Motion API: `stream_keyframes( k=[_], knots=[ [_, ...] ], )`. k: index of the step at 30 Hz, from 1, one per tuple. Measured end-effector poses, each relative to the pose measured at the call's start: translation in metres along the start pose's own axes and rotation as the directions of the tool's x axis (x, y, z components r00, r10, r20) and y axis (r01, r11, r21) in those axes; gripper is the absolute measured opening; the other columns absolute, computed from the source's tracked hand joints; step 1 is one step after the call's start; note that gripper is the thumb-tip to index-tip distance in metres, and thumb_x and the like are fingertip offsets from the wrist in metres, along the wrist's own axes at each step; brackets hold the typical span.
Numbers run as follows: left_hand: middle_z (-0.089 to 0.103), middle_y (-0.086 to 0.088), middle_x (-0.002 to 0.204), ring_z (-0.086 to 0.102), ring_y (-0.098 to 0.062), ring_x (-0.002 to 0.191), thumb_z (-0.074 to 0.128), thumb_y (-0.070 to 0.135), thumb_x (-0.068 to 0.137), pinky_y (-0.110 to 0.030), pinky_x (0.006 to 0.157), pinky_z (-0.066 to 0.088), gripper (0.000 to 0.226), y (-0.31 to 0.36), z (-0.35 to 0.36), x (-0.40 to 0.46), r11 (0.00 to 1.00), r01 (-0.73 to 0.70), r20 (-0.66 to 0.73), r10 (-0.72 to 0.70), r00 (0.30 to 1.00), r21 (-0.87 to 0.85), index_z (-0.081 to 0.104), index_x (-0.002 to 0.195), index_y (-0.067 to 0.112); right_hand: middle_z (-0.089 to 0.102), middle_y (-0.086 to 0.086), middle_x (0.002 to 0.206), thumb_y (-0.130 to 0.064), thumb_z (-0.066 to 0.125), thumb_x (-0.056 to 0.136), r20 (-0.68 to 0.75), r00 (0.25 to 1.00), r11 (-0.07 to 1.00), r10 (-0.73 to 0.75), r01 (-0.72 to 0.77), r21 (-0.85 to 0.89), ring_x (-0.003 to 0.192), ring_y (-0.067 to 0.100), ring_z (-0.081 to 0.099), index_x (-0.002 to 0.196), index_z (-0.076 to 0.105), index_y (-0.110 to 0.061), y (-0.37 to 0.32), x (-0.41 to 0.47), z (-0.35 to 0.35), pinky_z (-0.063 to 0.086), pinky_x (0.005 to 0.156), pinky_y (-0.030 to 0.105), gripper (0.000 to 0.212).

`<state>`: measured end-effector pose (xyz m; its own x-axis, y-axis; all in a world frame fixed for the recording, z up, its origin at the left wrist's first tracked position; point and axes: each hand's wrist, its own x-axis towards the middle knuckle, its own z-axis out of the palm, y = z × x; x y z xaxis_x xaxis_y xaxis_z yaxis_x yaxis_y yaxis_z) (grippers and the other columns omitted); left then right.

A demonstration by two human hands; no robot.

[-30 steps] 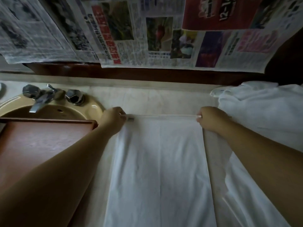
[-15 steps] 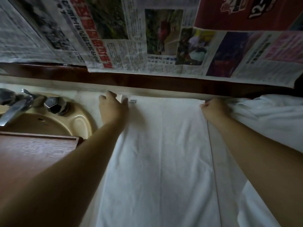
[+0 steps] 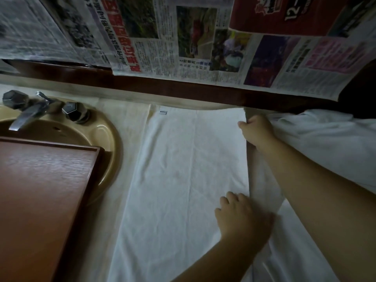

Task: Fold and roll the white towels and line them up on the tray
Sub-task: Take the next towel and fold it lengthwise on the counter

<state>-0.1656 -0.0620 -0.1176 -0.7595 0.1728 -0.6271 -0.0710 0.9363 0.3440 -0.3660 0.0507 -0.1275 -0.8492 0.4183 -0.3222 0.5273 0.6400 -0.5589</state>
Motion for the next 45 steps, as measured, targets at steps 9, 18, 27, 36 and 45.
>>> stream_keyframes(
  k=[9,18,27,36,45],
  knots=[
    [0.060,0.002,0.104,0.060,-0.013,0.091,0.051,0.023,0.104,-0.027,0.083,0.057,0.005,-0.033,-0.007,-0.019,0.901,0.005,-0.133,-0.070,0.989,-0.434,0.055,0.106,0.020,0.061,0.005,0.076,-0.029,0.062,0.102,-0.009,0.997,0.976,-0.071,0.072,0.205,0.068,0.025,0.066,0.083,0.059,-0.010,-0.022,-0.044,-0.020,0.060,0.060,0.039,0.027],
    [0.058,-0.001,0.077,0.052,-0.010,0.062,0.052,0.027,0.106,-0.019,0.050,0.037,0.018,-0.130,-0.083,-0.084,0.609,-0.062,-0.364,-0.386,0.848,-0.790,0.049,0.092,0.017,0.069,0.007,0.085,-0.035,0.064,0.098,-0.095,0.971,0.933,-0.218,0.236,0.272,0.072,0.025,0.070,0.091,0.061,-0.009,-0.105,-0.064,0.011,0.062,0.069,0.041,0.027],
    [0.060,0.007,0.099,0.066,-0.014,0.087,0.065,0.061,0.094,-0.030,0.068,0.056,0.047,-0.231,-0.090,-0.062,0.516,0.224,-0.048,-0.461,0.886,-0.827,0.049,0.117,0.024,0.036,0.003,0.161,-0.056,0.054,0.101,0.474,0.809,0.756,-0.349,0.541,-0.368,0.144,0.030,0.039,0.154,0.044,-0.034,-0.136,-0.089,0.124,0.037,0.117,0.039,0.059],
    [0.071,-0.008,0.095,0.070,-0.028,0.090,0.058,0.033,0.092,-0.046,0.080,0.058,0.017,-0.238,-0.034,-0.103,0.518,0.232,0.030,-0.369,0.929,-0.824,0.054,0.099,0.019,0.000,0.007,0.173,-0.053,0.047,0.104,0.508,0.826,0.672,-0.244,0.522,-0.525,0.158,0.032,0.007,0.164,0.011,-0.039,-0.134,-0.087,0.145,0.018,0.127,0.045,0.071],
    [0.070,0.010,0.096,0.069,-0.010,0.083,0.053,0.052,0.104,-0.027,0.064,0.052,0.024,-0.254,-0.030,-0.139,0.309,0.147,0.001,-0.427,0.904,-0.939,0.063,0.108,0.030,-0.005,0.010,0.173,-0.054,0.039,0.106,0.506,0.829,0.626,-0.238,0.530,-0.572,0.159,0.031,0.000,0.165,0.003,-0.035,-0.130,-0.085,0.155,0.011,0.126,0.047,0.071]
  ],
)
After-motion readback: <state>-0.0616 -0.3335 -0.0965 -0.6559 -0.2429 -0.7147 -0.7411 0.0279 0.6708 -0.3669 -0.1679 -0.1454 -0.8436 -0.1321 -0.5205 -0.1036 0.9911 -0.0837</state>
